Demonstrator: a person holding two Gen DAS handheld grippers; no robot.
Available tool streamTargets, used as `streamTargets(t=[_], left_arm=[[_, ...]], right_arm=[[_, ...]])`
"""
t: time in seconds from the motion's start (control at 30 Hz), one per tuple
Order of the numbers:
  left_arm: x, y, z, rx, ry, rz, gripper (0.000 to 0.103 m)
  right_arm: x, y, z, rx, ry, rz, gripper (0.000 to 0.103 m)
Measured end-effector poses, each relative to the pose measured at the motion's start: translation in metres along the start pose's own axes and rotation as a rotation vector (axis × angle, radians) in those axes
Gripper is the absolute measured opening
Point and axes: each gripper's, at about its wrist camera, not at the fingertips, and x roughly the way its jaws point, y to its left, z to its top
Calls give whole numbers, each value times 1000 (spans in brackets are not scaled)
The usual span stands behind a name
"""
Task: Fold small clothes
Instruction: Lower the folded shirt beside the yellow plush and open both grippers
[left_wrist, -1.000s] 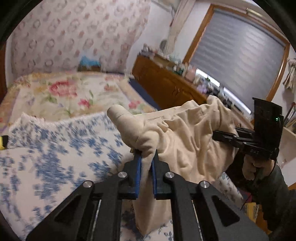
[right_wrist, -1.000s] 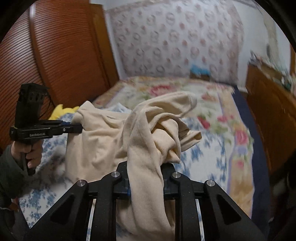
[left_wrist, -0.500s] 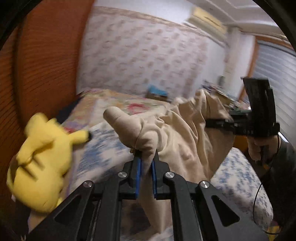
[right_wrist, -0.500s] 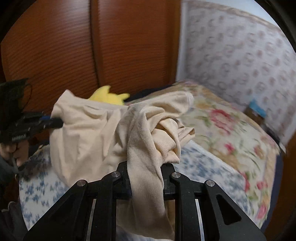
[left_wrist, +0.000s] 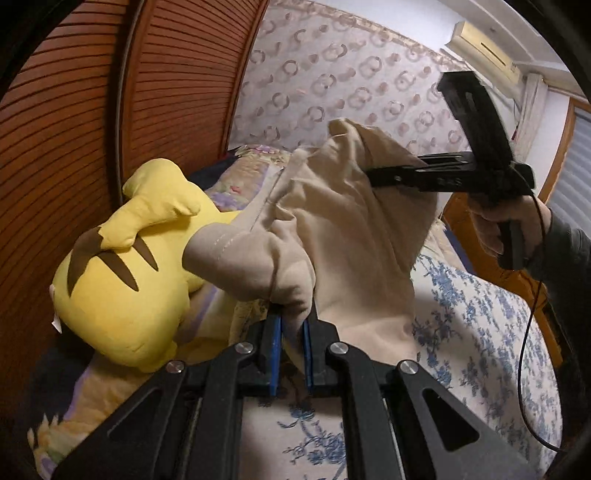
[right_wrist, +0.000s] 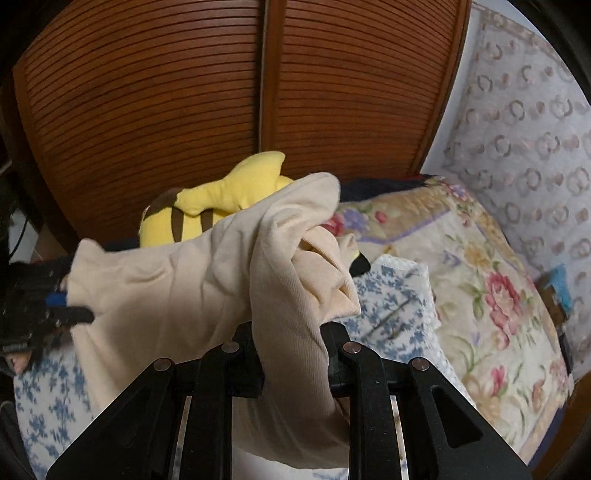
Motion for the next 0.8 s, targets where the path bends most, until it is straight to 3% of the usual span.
streamTargets(t=[0.03,0.1,0.17,0.23,0.3,0.4,0.73,0.8], left_arm=[[0,0,0,7,3,8,7],[-2,0,-1,27,9,21,9],[-7,-1,0,50,2,34,12],[-15,-2,2,63,-15,38,17],[-24,-6,4,85,-44,46,32],[-35,-18,8,134,-66,56,38],[-65,-89,8,268,-130,-3,49],[-69,-107,6,283,-140,-23,50]], right_arm=[[4,1,4,13,-1,-6,23],[6,-6,5,77,-20,-35,42],[2,-12,7,138,-34,-52,50],[-7,-20,4,191,-54,-69,51],[-23,-23,-5,228,-88,-113,51],[-50,-23,-28,288,-132,-172,51],[-150,32,-130,417,-243,-318,52],[-169,47,-151,439,-266,-353,59]])
